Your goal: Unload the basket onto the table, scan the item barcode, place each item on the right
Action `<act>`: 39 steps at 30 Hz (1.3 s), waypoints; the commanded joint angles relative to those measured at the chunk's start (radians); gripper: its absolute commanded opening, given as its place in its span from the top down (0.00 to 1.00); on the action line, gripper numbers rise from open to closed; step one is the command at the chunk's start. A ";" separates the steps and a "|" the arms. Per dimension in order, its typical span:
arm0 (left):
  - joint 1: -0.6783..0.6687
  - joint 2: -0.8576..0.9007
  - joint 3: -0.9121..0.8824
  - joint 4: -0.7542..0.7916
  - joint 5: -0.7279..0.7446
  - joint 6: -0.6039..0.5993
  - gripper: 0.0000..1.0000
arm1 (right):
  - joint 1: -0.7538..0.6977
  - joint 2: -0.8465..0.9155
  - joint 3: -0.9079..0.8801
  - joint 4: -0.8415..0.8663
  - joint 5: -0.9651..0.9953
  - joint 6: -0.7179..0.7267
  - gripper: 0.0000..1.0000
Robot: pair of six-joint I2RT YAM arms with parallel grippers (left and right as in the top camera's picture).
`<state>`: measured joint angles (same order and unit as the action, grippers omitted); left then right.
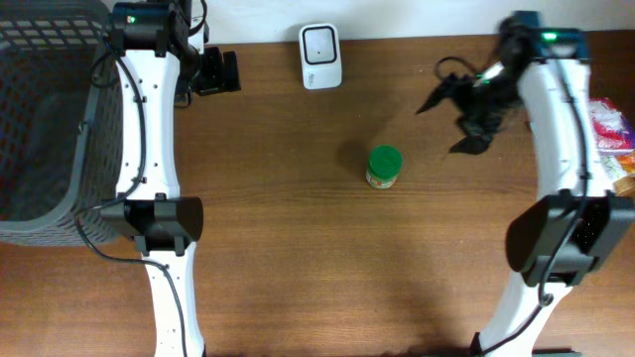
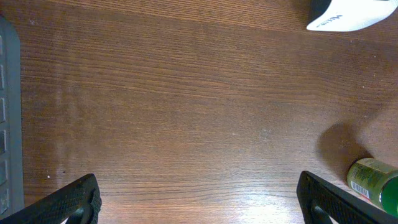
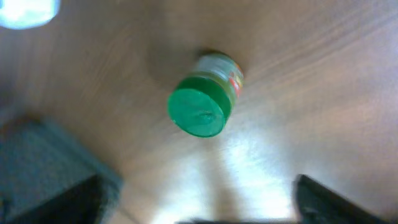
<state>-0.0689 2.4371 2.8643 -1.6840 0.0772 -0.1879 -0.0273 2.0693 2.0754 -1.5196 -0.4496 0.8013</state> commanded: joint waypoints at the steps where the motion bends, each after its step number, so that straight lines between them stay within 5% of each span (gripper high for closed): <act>1: 0.000 -0.008 -0.002 -0.001 -0.004 -0.002 0.01 | 0.120 -0.026 -0.003 0.004 0.206 0.482 0.01; 6: 0.000 -0.008 -0.002 -0.001 -0.004 -0.002 0.01 | 0.269 0.042 -0.007 0.033 0.330 0.807 0.01; 8: 0.000 -0.008 -0.002 -0.001 -0.003 -0.002 0.01 | 0.269 0.080 -0.008 0.096 0.327 0.818 0.07; 20: 0.000 -0.008 -0.002 -0.001 -0.004 -0.002 0.01 | 0.269 0.211 -0.090 0.163 0.332 0.877 0.07; 24: 0.000 -0.008 -0.002 -0.001 -0.003 -0.002 0.01 | 0.267 0.211 -0.095 0.170 0.351 0.640 0.14; 36: 0.000 -0.008 -0.002 -0.001 -0.003 -0.002 0.01 | 0.318 0.209 -0.034 0.192 0.334 0.581 0.18; 39: 0.000 -0.008 -0.002 -0.001 -0.004 -0.002 0.01 | 0.327 0.209 0.024 0.198 0.425 0.299 0.13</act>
<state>-0.0689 2.4371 2.8643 -1.6840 0.0776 -0.1879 0.2939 2.2734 2.0331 -1.3163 -0.1158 1.3193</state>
